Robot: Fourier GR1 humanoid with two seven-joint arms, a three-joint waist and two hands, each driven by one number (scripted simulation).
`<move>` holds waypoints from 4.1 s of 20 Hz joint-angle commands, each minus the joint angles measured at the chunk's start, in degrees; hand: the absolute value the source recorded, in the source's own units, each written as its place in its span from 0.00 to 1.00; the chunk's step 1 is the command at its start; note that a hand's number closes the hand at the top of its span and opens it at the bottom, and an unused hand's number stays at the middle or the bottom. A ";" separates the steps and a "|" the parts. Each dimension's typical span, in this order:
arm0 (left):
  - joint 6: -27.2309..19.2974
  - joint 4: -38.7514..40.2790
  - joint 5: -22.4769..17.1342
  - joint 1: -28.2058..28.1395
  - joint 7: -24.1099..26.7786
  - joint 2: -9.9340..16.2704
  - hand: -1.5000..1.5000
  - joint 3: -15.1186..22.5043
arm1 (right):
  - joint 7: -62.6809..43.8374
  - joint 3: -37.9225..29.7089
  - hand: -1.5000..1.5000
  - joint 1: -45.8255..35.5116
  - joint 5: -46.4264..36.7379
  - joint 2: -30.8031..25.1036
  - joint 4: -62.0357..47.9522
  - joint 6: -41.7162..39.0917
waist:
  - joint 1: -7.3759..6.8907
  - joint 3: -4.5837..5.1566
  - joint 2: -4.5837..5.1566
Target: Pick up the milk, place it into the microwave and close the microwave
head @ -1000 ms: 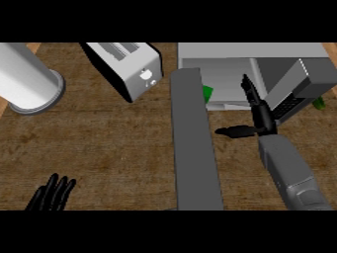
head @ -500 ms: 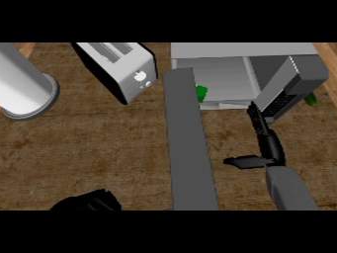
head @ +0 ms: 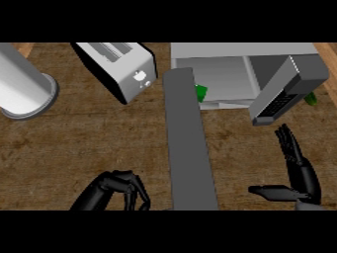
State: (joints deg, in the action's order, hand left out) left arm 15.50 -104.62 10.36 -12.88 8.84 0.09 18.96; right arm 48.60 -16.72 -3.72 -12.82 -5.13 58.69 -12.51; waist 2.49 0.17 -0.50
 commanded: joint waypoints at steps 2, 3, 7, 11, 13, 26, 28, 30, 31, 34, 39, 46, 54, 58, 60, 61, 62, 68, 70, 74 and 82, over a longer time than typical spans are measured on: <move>-0.51 10.17 3.11 7.62 -2.25 -0.09 1.00 5.34 | -2.08 -0.87 0.00 9.40 2.67 -1.47 12.11 -2.14 | -0.29 -0.05 0.32; 2.86 11.50 2.28 11.87 -5.74 -0.09 1.00 5.22 | -3.86 0.16 0.00 8.58 1.60 -0.48 13.11 -0.96 | 0.43 -0.03 0.41; -0.69 24.16 5.57 20.16 -3.16 -0.08 1.00 9.28 | -3.59 -1.74 0.00 12.47 3.49 -3.03 15.91 -3.28 | -0.32 -0.09 0.62; -5.41 38.04 0.44 26.15 3.81 -0.08 1.00 13.47 | -4.58 -2.11 0.00 17.30 6.93 -3.27 25.14 -6.63 | -0.20 -0.03 0.65; -8.21 40.31 -4.16 29.52 4.12 -0.08 1.00 18.77 | -3.58 -4.27 0.00 17.63 10.89 -6.23 24.61 -11.33 | 0.61 -0.03 0.77; -33.61 48.06 -20.31 40.34 4.01 -0.07 1.00 37.00 | -5.68 -3.05 0.00 16.28 15.21 -10.25 33.99 -12.93 | 5.96 0.12 1.54; -36.36 47.03 -22.55 43.00 2.99 -0.07 1.00 36.24 | -8.34 -1.57 0.00 15.77 18.67 -9.90 35.28 -15.49 | 6.52 0.17 1.56; -39.18 47.88 -24.31 42.40 4.50 -0.07 1.00 36.94 | -8.70 -0.62 0.00 15.80 18.83 -10.33 36.69 -15.84 | 7.14 0.23 1.81; -40.01 47.73 -25.11 43.71 5.18 -0.07 1.00 36.38 | -9.71 -0.11 0.00 15.95 18.58 -10.74 37.17 -15.84 | 7.62 0.29 1.97; -41.95 46.03 -29.20 46.19 6.61 -0.07 1.00 34.48 | -12.62 0.34 0.00 13.40 20.97 -11.25 39.09 -15.61 | 8.44 0.45 2.31; -46.71 45.52 -34.65 47.58 12.08 -0.07 1.00 31.22 | -13.94 0.48 0.00 14.38 23.13 -13.11 40.28 -17.49 | 10.65 0.49 2.86; -46.70 48.26 -42.57 53.06 13.40 -0.08 1.00 28.25 | -17.74 0.51 0.00 11.94 26.58 -15.70 42.55 -18.67 | 13.31 0.45 3.90; -47.24 55.13 -48.61 59.97 13.94 -0.09 1.00 24.65 | -20.68 -0.96 0.00 9.35 29.45 -18.59 43.27 -19.30 | 14.34 0.25 4.51; -46.52 56.89 -51.30 62.32 16.22 -0.09 1.00 22.89 | -22.23 -1.36 0.00 8.42 30.64 -20.06 43.38 -19.92 | 15.21 0.37 5.04; -46.16 57.73 -52.52 63.81 17.38 -0.09 1.00 21.82 | -22.14 -1.39 0.00 8.14 31.03 -19.73 43.27 -19.72 | 16.06 0.28 5.36; -45.99 58.20 -53.06 64.17 18.04 -0.09 1.00 21.65 | -22.58 -1.21 0.00 7.57 31.43 -20.35 43.43 -20.27 | 15.92 0.32 5.45; -45.56 58.61 -53.67 64.65 18.70 -0.09 1.00 21.46 | -22.97 -1.48 0.00 6.97 31.87 -20.32 42.56 -19.92 | 15.51 0.25 5.69; -45.08 60.43 -56.52 65.69 20.99 -0.09 1.00 21.02 | -24.20 -2.71 0.00 5.84 33.78 -21.77 42.16 -20.25 | 16.49 0.18 5.76; -44.76 60.94 -56.67 65.82 21.90 -0.09 1.00 21.89 | -24.62 -3.15 0.00 4.62 34.17 -22.63 41.75 -20.25 | 16.23 0.16 5.98; -44.59 61.45 -58.24 66.08 23.61 -0.09 1.00 21.67 | -25.61 -4.41 0.00 3.66 34.60 -24.18 40.51 -20.06 | 16.08 0.12 6.14; -43.99 63.18 -60.35 66.46 25.99 -0.09 1.00 22.64 | -26.44 -5.96 0.00 1.61 35.89 -26.60 39.31 -20.58 | 16.63 0.04 6.29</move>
State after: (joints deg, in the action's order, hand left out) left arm -29.22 -45.78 -48.96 49.38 34.67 -0.03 44.04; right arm 22.61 -22.07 -1.37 22.63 -30.64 98.40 -32.82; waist 18.66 0.11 5.20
